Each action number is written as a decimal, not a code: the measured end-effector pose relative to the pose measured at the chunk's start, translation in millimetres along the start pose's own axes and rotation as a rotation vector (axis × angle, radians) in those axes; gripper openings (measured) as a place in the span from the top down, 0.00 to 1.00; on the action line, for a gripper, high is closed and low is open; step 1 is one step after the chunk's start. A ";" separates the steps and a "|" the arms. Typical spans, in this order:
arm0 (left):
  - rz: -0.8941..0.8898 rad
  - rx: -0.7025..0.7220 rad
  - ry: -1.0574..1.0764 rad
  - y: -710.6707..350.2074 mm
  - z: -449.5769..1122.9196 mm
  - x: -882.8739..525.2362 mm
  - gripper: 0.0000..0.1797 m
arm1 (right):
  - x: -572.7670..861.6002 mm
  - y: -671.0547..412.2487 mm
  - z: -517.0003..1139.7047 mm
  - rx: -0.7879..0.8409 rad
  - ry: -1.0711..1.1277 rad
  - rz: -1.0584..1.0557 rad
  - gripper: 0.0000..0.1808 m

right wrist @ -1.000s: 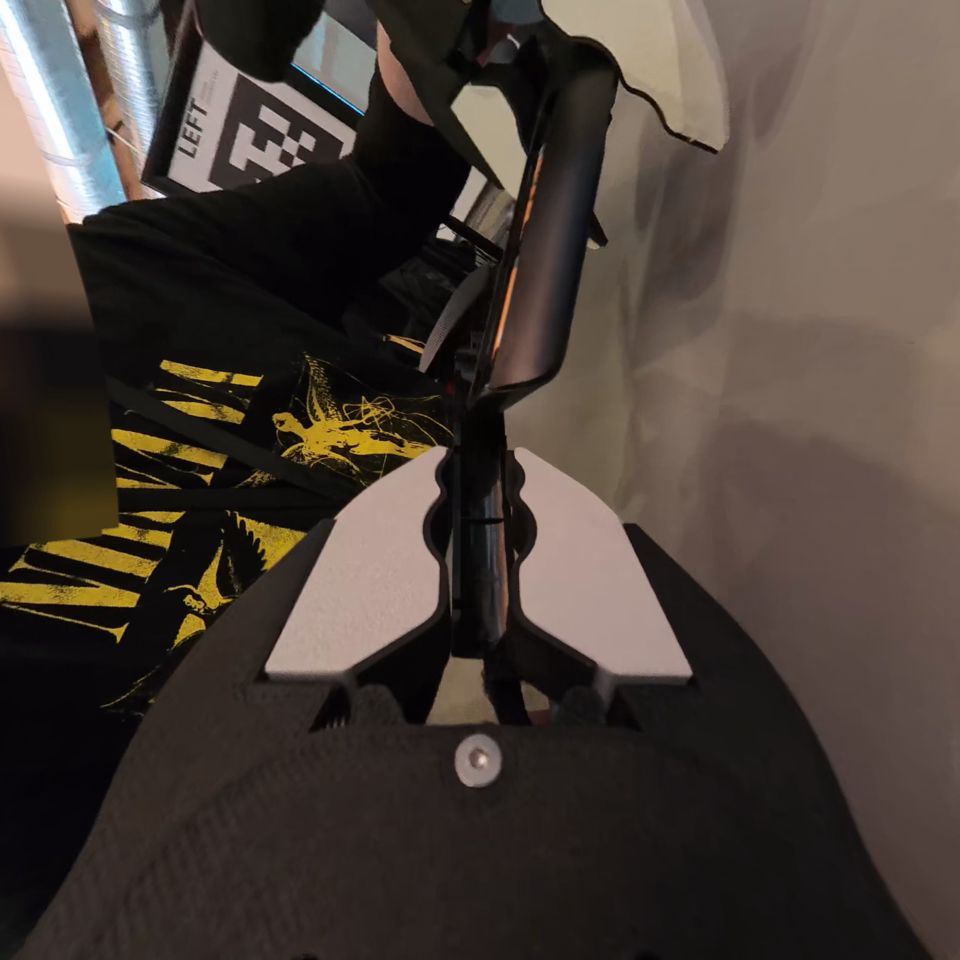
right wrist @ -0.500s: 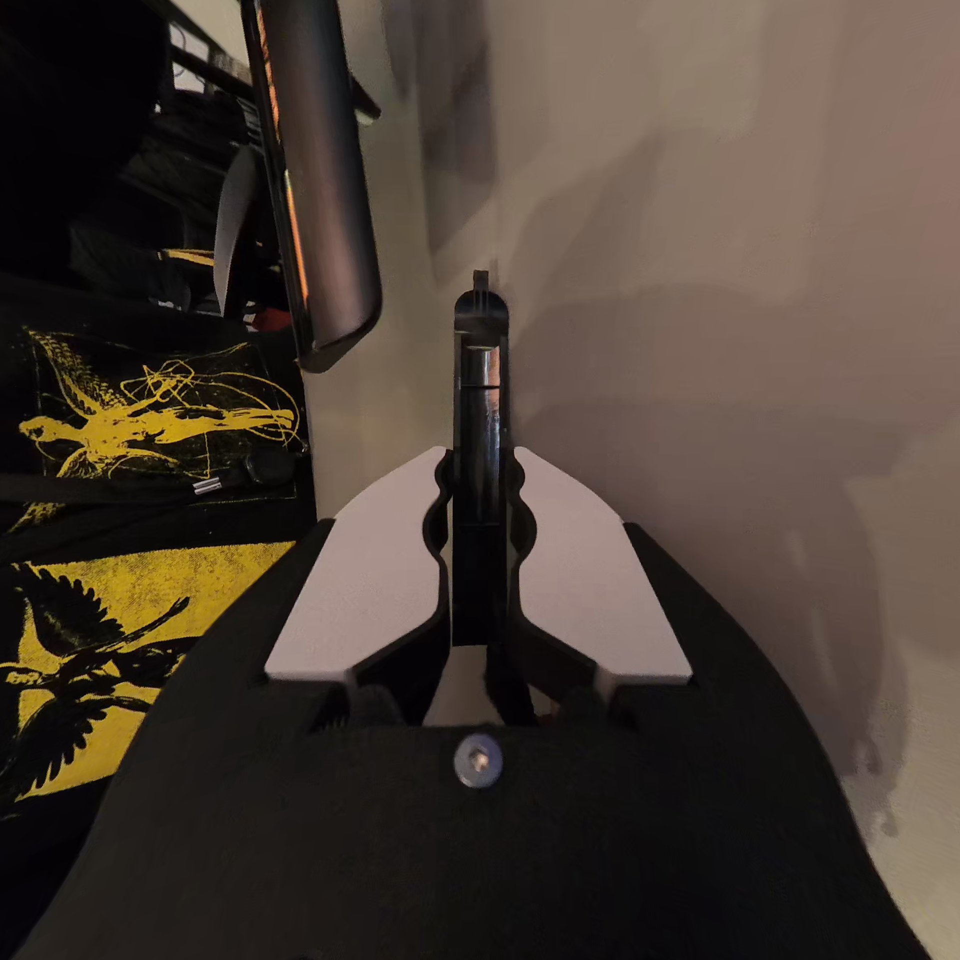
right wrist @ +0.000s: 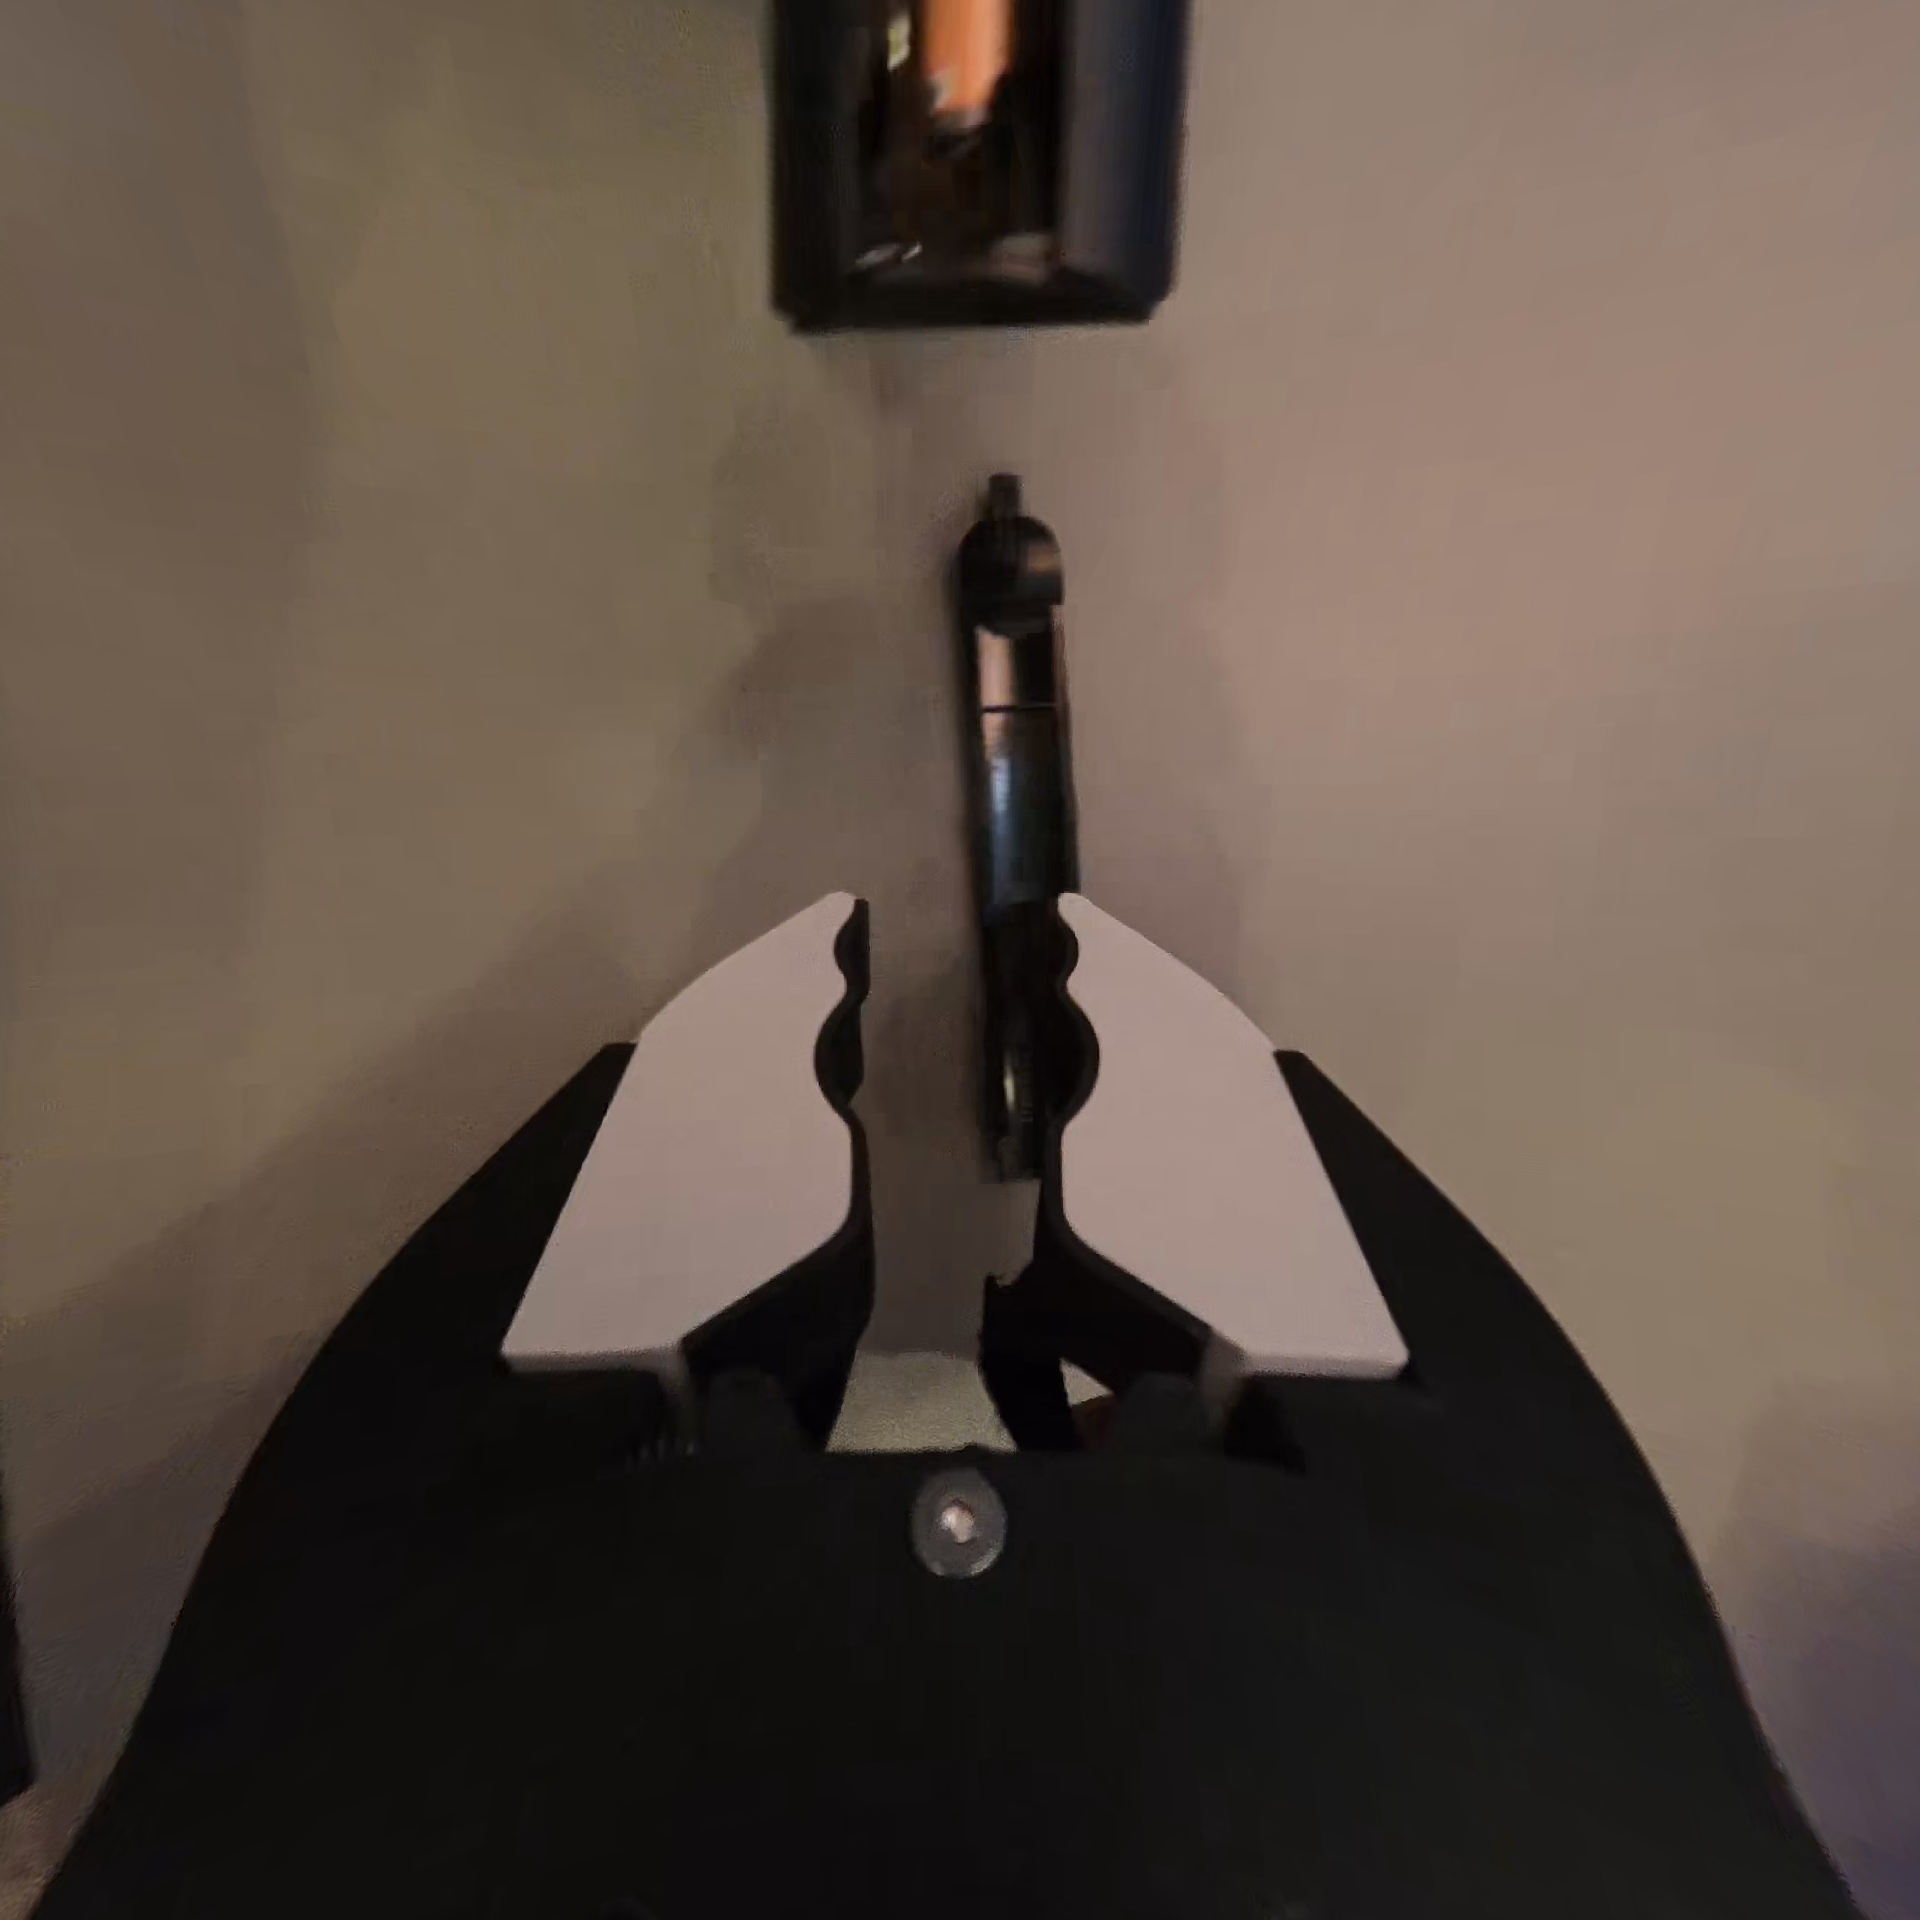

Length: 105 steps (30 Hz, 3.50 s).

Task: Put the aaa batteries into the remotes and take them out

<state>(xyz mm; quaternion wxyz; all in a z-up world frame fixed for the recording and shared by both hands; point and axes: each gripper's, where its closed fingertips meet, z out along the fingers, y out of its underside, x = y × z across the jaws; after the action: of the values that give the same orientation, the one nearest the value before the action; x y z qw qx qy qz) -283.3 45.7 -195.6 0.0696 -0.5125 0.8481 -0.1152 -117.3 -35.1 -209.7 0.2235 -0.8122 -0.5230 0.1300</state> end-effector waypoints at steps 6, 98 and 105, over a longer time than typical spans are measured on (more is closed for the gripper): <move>-0.010 0.019 -0.013 -1.5 -2.5 2.3 0.67 | 5.8 1.6 11.1 -0.007 0.145 -0.072 0.90; -0.079 -0.077 0.063 -23.9 28.2 -12.7 0.67 | 23.6 -82.2 -1.4 -0.101 -0.150 0.053 0.89; -0.091 -0.012 0.064 -30.5 26.8 -12.0 0.67 | 31.9 -76.3 -22.7 0.033 -0.145 0.147 0.81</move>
<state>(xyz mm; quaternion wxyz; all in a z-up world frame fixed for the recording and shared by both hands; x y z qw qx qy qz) -245.4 39.3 -213.4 0.0340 -0.5472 0.8263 -0.1294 -154.2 15.6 -151.3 0.1884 -0.8329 -0.4746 0.2133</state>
